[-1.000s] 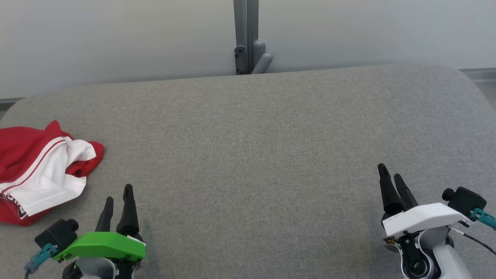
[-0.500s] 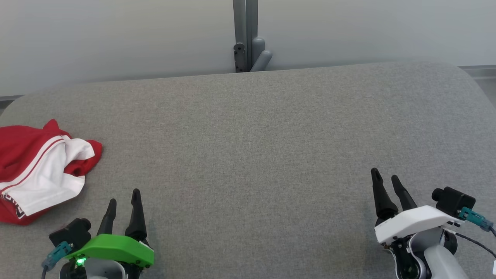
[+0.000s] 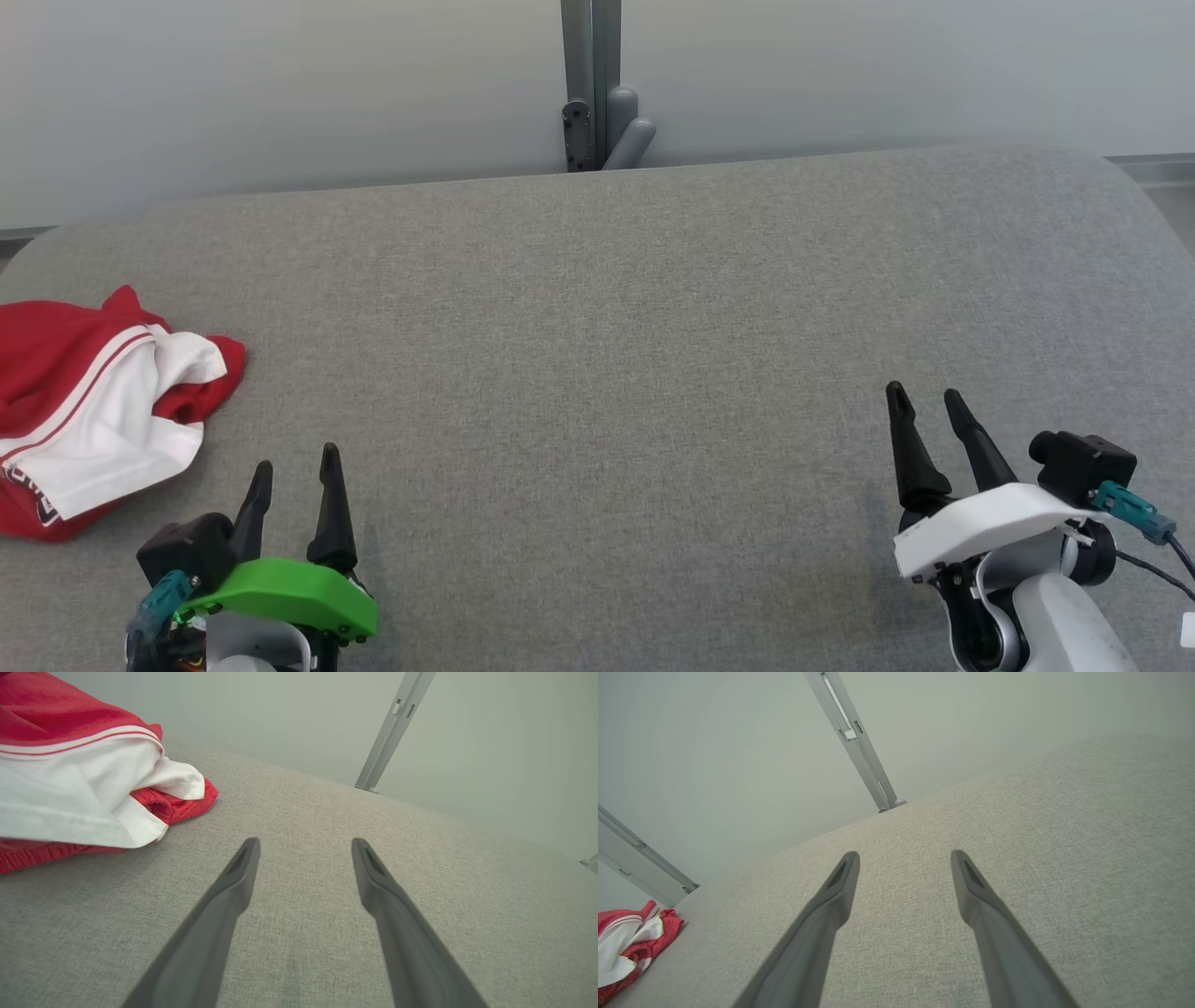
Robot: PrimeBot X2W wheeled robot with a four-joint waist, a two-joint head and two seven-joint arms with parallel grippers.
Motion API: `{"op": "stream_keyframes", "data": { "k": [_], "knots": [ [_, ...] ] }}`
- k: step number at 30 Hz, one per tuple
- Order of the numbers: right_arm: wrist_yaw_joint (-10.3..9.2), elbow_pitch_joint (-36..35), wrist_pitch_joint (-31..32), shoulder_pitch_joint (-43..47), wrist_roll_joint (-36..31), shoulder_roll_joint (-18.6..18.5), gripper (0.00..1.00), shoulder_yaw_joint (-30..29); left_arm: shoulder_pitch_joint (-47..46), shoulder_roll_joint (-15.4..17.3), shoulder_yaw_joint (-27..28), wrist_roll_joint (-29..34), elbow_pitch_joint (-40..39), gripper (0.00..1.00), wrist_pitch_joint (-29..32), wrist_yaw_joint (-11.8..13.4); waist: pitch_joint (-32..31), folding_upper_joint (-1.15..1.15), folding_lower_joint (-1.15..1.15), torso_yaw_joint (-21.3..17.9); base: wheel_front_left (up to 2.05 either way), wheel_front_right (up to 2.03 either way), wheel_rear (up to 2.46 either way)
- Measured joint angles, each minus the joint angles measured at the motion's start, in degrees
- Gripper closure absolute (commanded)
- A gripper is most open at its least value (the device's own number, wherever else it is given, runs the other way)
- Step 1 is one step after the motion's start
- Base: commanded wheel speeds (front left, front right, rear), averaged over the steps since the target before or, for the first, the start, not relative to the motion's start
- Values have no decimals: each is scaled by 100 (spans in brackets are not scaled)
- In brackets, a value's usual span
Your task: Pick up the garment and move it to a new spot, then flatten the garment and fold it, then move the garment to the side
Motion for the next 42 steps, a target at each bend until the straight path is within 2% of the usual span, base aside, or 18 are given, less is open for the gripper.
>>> {"op": "stream_keyframes", "data": {
  "k": [10, 32, 42],
  "knots": [
    [0, -213, -160, 10, -715, 20, 0, -67, 6, 25, -103, 649, -208, 0, -146, 178, 6, 0, 0, -10, 0, 0, 0],
    [0, -227, -416, 17, -1777, 56, 0, -90, 9, 76, -212, 1672, -176, 0, -396, 304, 88, 0, 0, 5, 0, 0, 0],
    [0, -221, -523, 31, -2161, 24, 0, -40, 4, 88, -204, 2046, -141, 0, -497, 364, 133, 0, 0, 327, 0, 0, 0]
  ]
}}
